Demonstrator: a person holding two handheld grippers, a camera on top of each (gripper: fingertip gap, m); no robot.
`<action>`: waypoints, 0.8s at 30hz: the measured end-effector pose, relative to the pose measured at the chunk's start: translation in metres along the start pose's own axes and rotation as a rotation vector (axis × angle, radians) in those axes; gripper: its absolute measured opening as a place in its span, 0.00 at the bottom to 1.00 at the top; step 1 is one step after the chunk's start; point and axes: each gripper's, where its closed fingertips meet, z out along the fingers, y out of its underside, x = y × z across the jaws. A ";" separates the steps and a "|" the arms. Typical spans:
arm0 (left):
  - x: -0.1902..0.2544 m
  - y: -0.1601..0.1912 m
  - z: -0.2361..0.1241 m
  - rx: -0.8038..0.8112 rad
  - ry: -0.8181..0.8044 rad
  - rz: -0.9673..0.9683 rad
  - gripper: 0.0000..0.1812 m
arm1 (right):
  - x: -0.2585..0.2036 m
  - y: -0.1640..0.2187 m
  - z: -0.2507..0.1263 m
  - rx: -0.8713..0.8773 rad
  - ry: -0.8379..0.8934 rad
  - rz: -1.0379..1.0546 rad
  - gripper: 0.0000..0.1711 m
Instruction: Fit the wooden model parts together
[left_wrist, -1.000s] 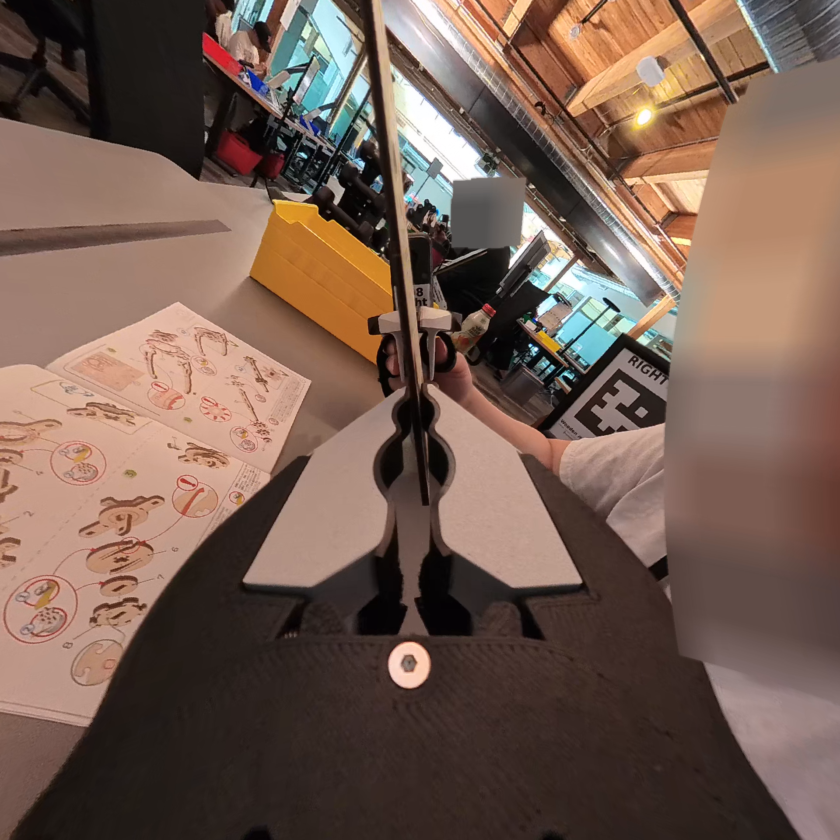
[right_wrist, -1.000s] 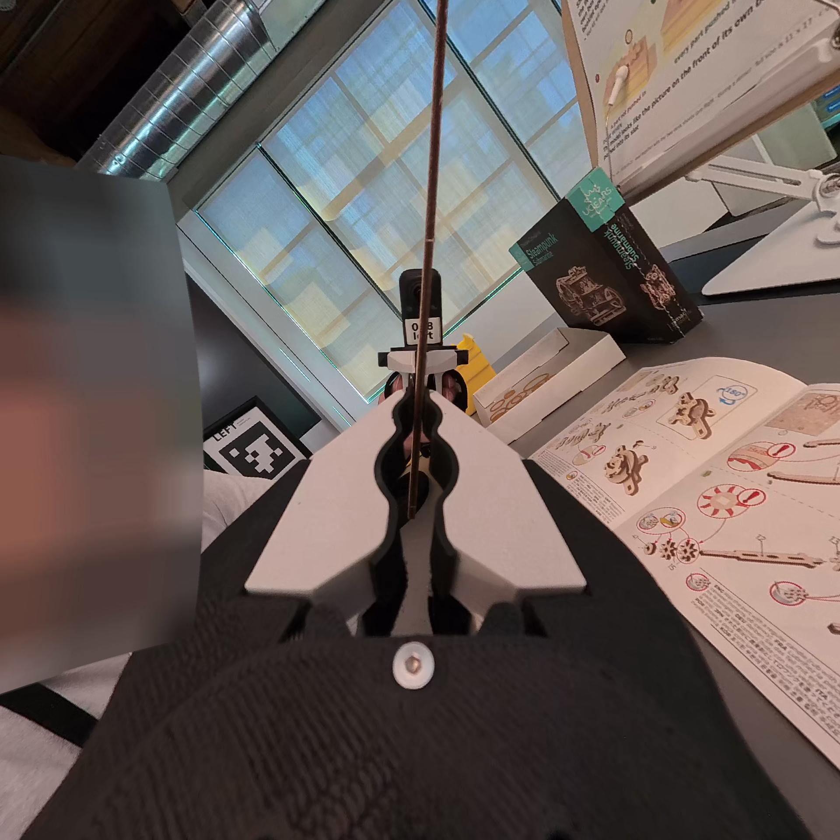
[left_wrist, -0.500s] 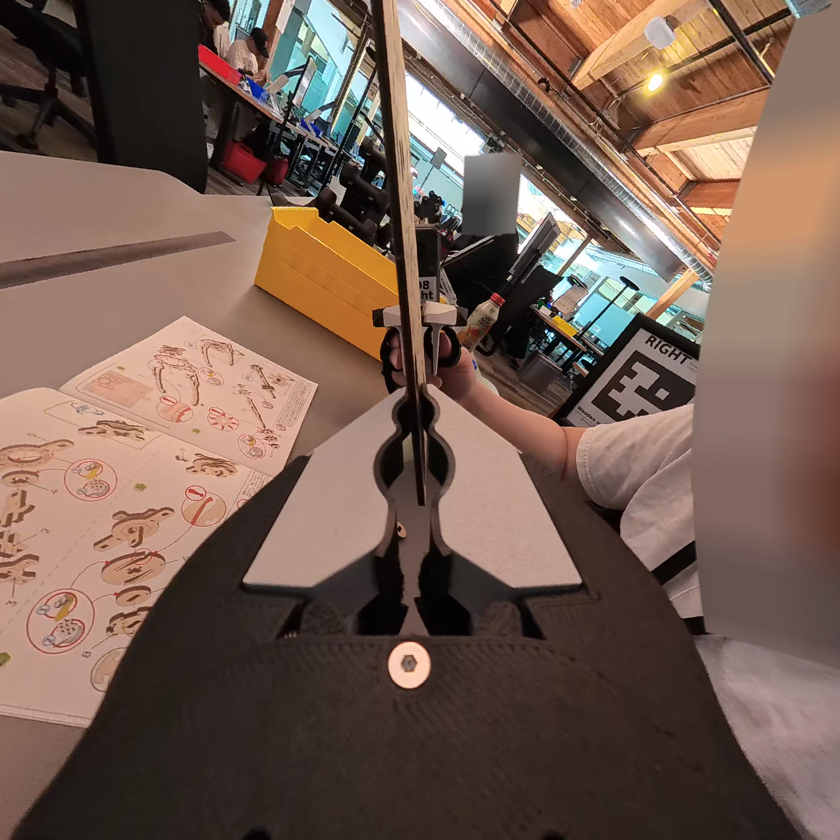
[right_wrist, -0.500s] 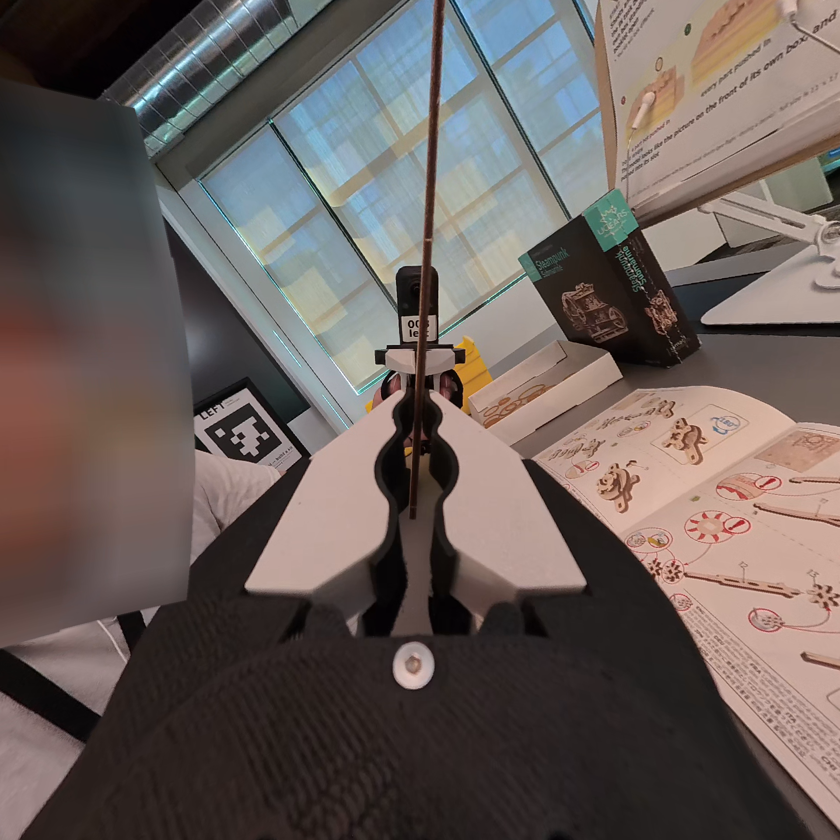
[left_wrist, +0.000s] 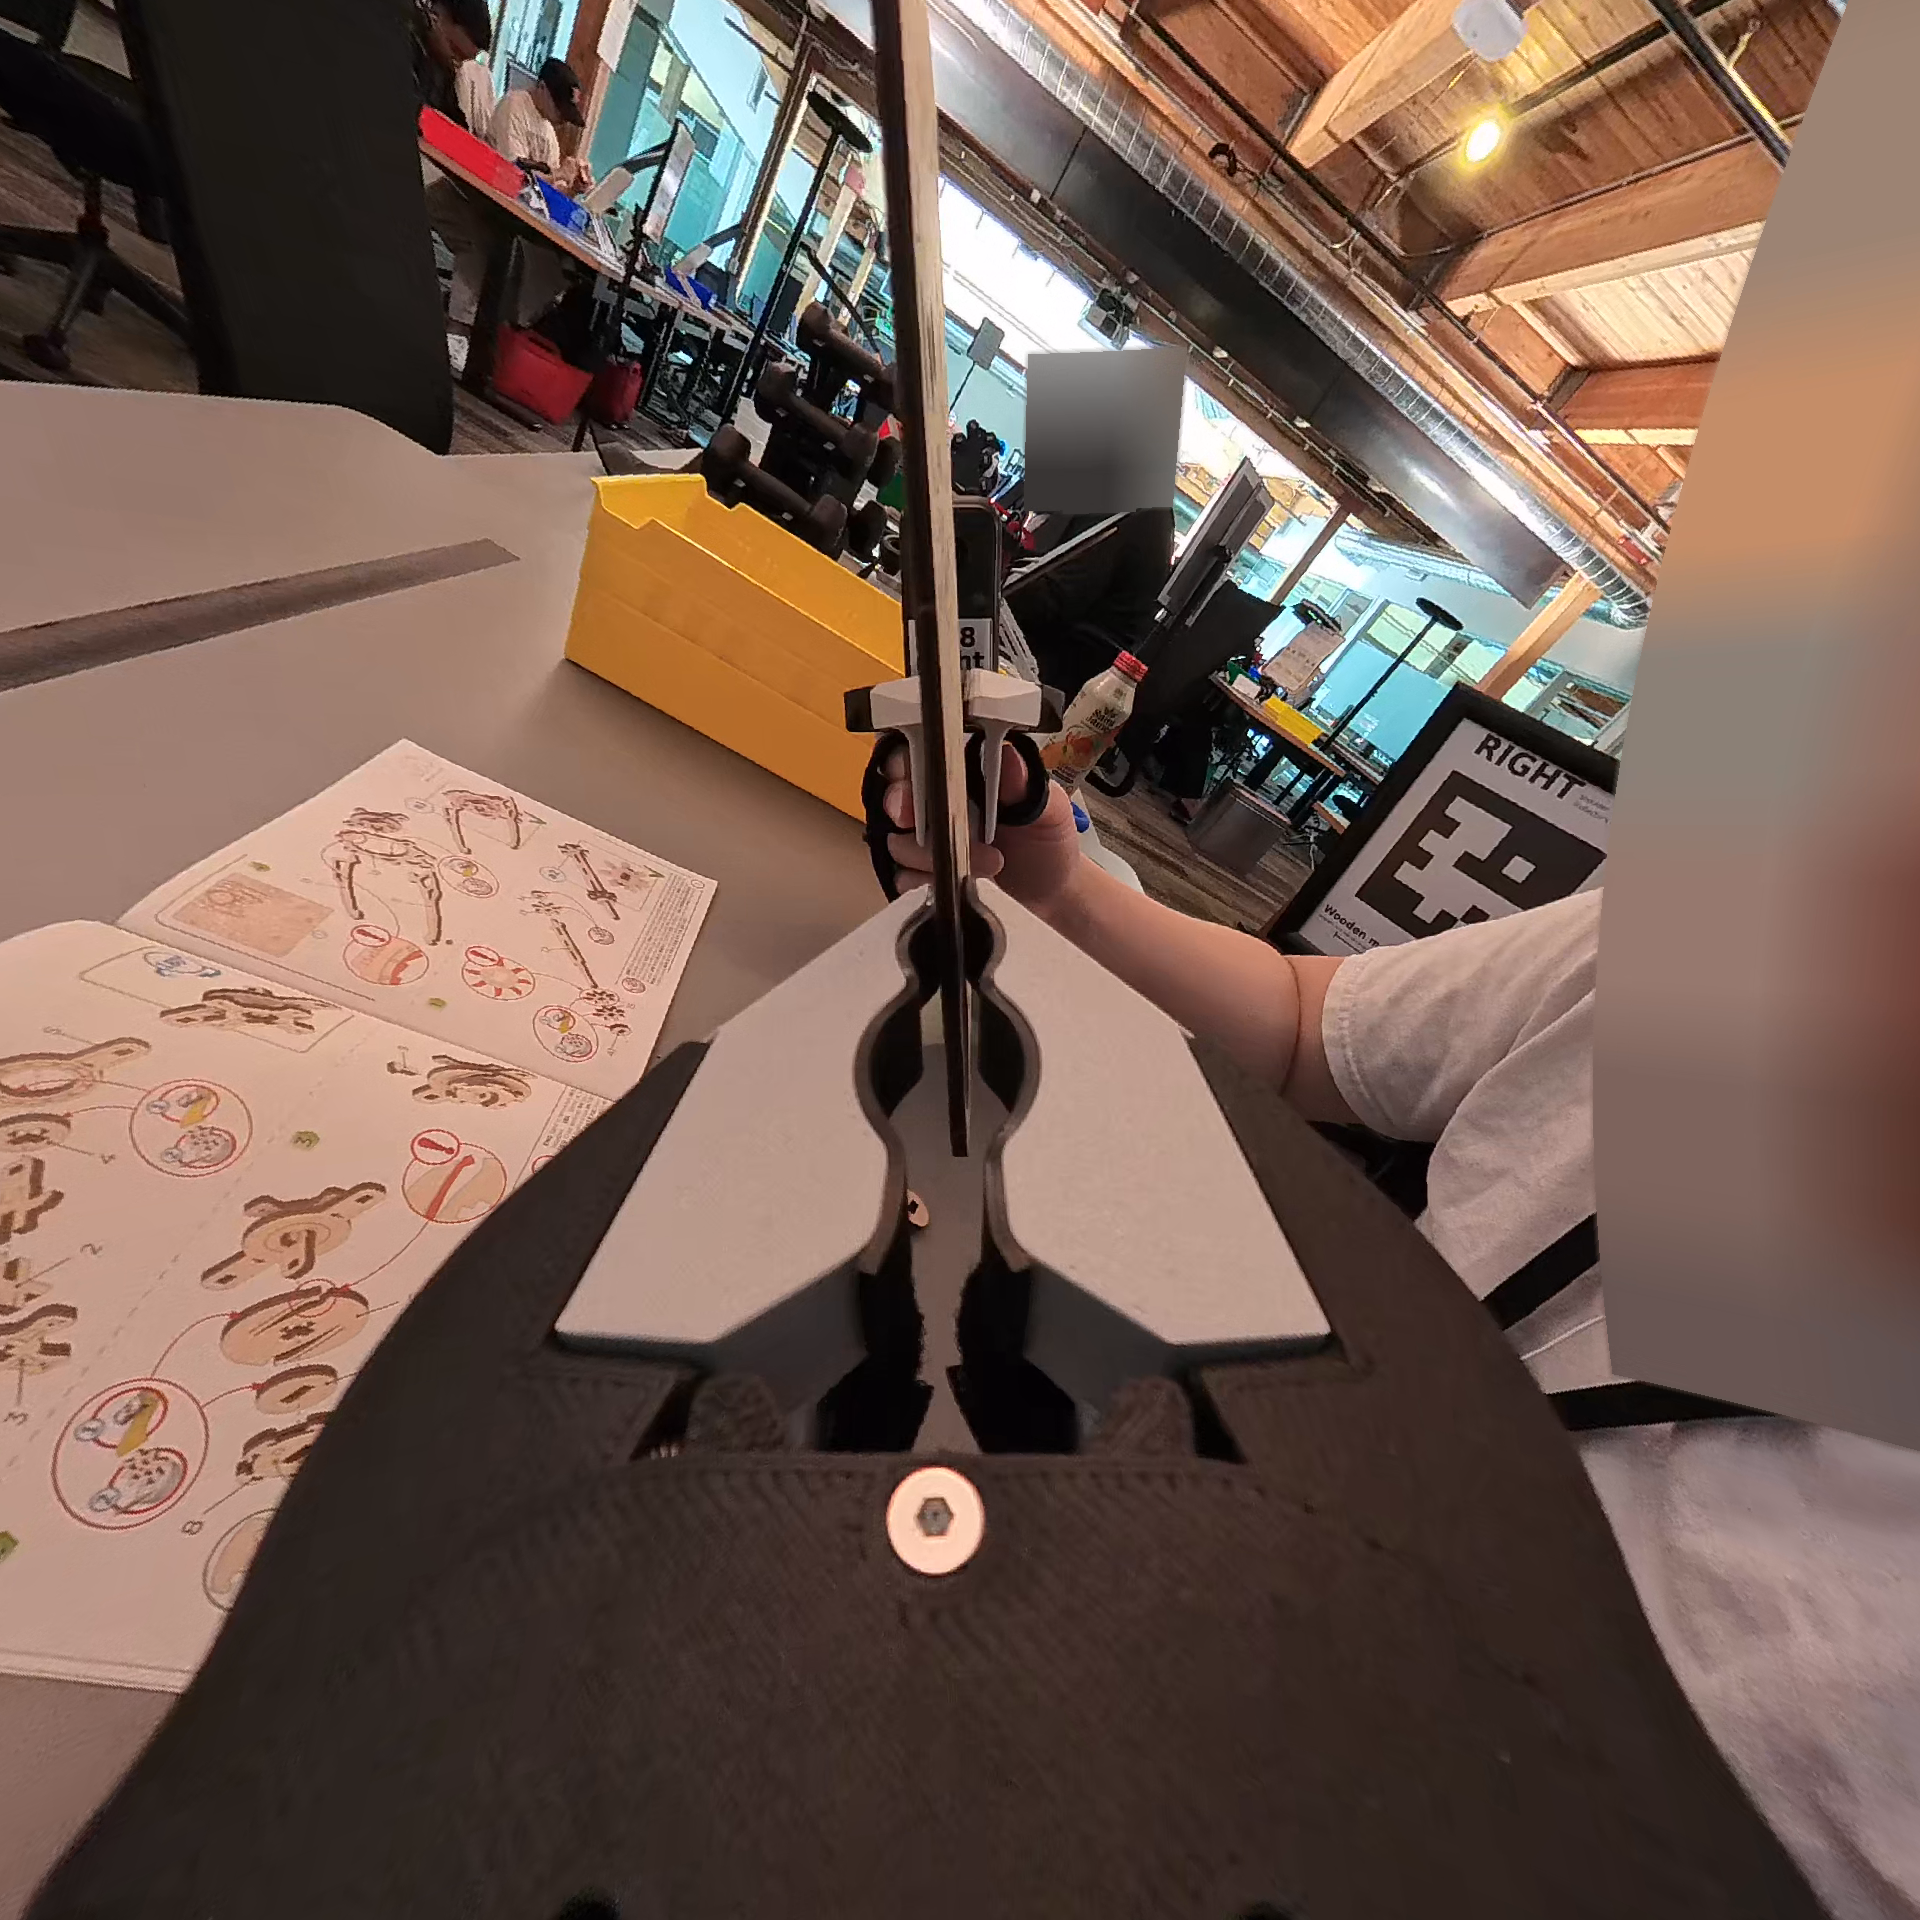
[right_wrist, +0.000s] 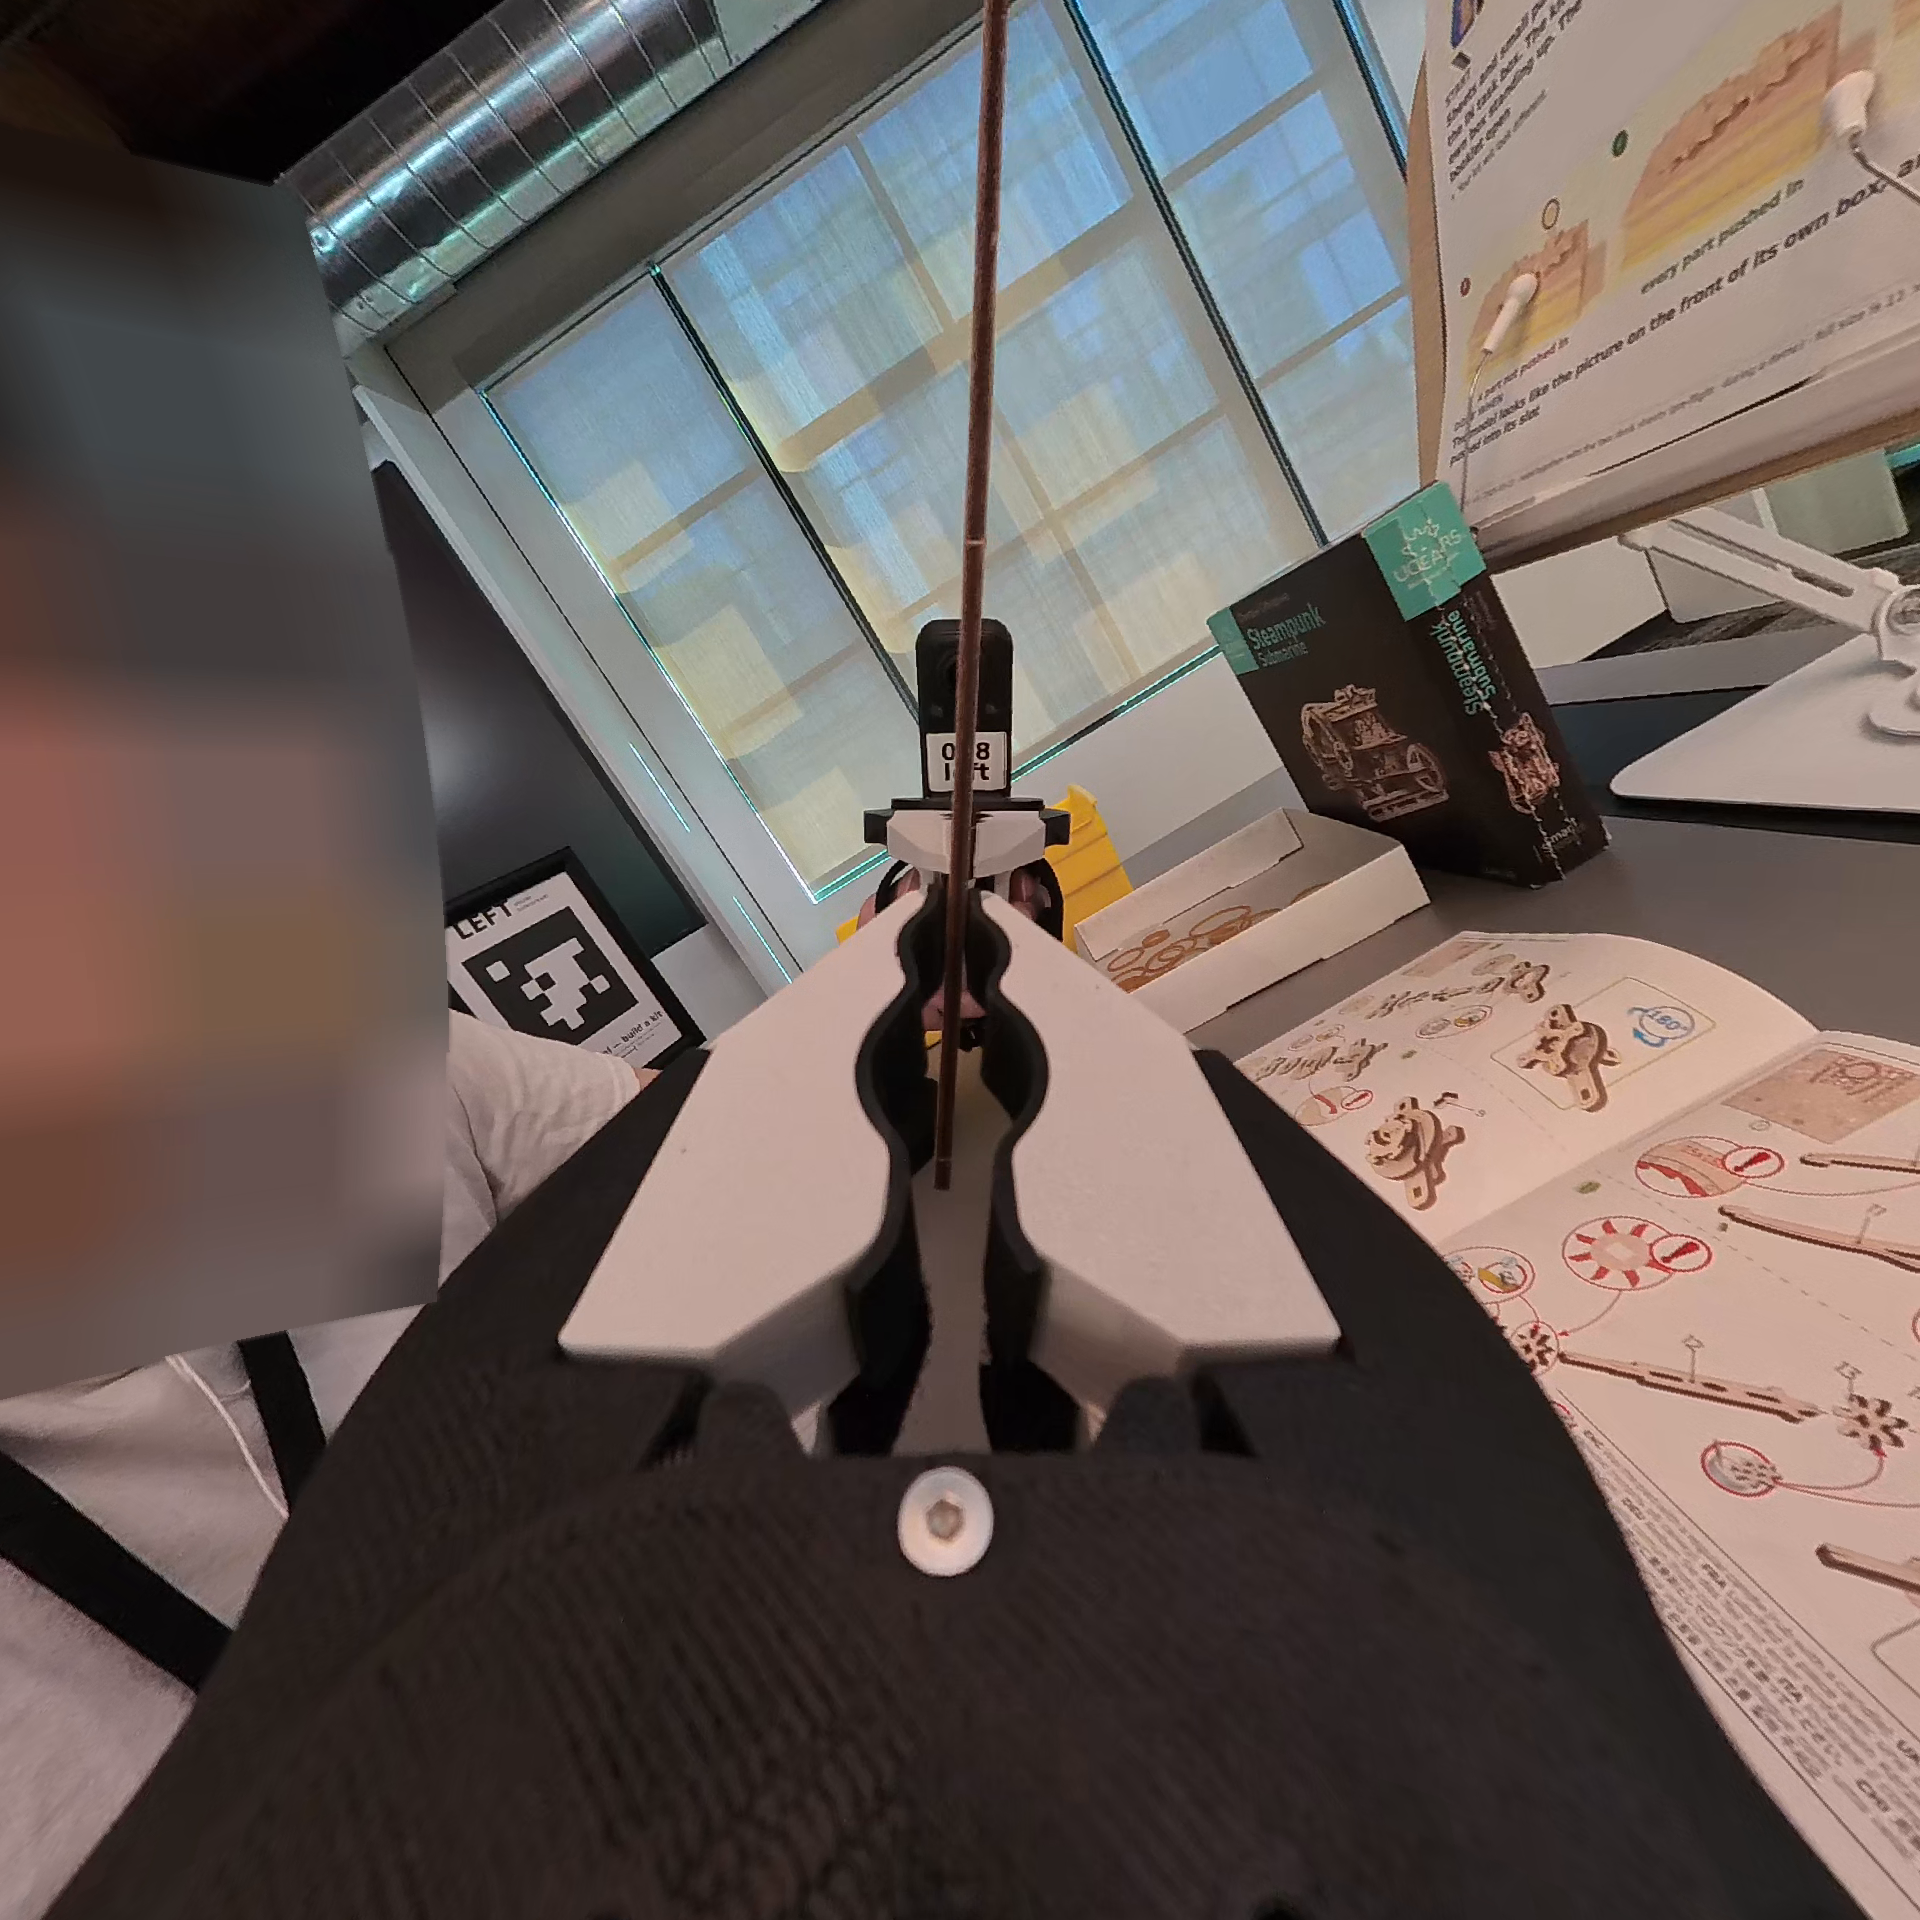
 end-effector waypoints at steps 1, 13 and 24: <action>0.000 0.000 0.000 0.001 0.000 -0.001 0.00 | 0.000 0.000 0.000 0.000 0.001 -0.001 0.00; -0.001 0.000 0.000 0.006 -0.004 -0.009 0.00 | -0.001 -0.001 0.001 0.008 0.003 -0.002 0.01; -0.002 -0.001 -0.001 0.009 -0.007 -0.012 0.00 | -0.001 -0.001 0.001 0.010 0.006 0.003 0.01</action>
